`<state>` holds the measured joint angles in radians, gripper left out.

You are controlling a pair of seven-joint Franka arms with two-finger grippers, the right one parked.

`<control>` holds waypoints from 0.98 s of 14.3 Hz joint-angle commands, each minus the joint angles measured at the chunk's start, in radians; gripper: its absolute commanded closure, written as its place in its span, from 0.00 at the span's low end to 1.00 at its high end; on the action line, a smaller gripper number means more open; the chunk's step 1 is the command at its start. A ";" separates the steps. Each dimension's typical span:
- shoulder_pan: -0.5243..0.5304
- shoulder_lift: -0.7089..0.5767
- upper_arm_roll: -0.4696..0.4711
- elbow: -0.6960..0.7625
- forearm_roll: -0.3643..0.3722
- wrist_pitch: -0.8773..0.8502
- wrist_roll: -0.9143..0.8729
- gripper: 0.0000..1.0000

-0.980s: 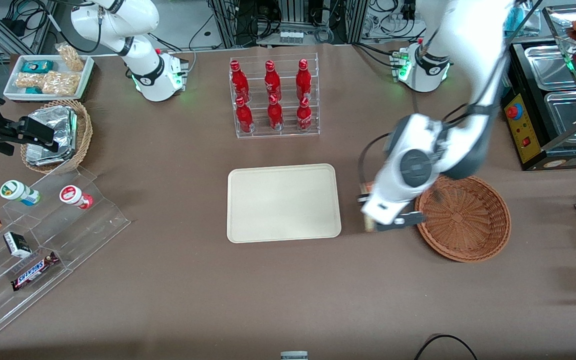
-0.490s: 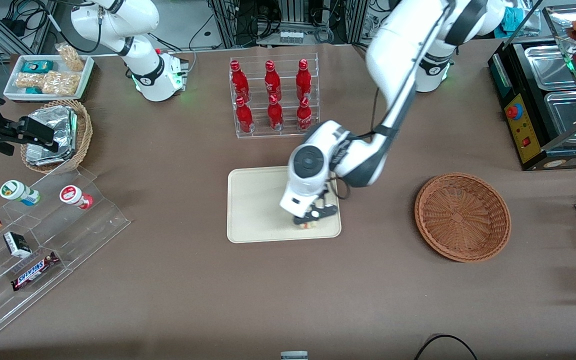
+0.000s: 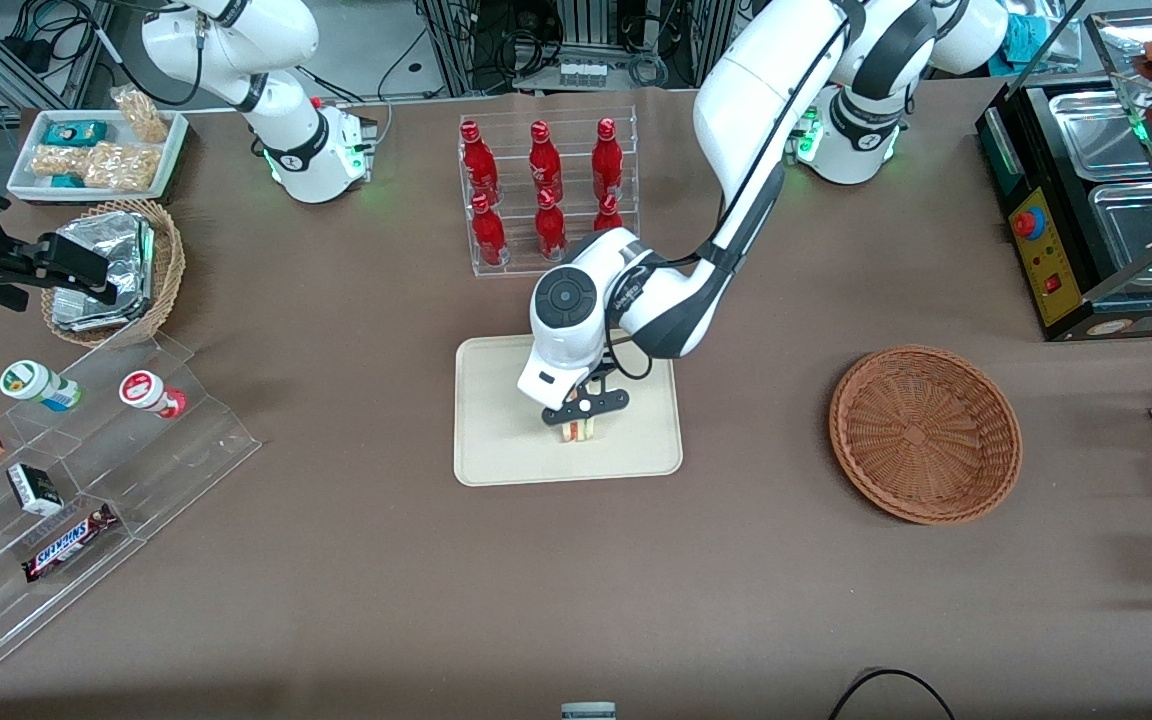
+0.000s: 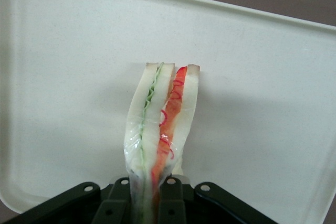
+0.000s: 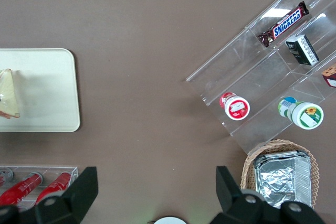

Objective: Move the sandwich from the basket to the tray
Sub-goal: 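Lower the sandwich onto the tray and open the left gripper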

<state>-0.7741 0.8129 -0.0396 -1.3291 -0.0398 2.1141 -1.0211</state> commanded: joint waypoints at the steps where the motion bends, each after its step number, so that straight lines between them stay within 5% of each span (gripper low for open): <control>1: -0.008 0.026 -0.002 0.004 0.003 0.075 -0.005 0.82; 2: -0.008 0.025 -0.003 -0.001 0.001 0.082 -0.014 0.53; 3: -0.008 0.025 -0.003 -0.001 0.001 0.084 -0.016 0.01; 8: -0.005 -0.023 0.000 -0.004 0.009 0.069 -0.011 0.00; 14: 0.056 -0.211 0.015 -0.056 0.061 -0.257 0.010 0.00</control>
<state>-0.7630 0.6965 -0.0282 -1.3192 0.0109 1.9525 -1.0180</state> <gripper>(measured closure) 0.000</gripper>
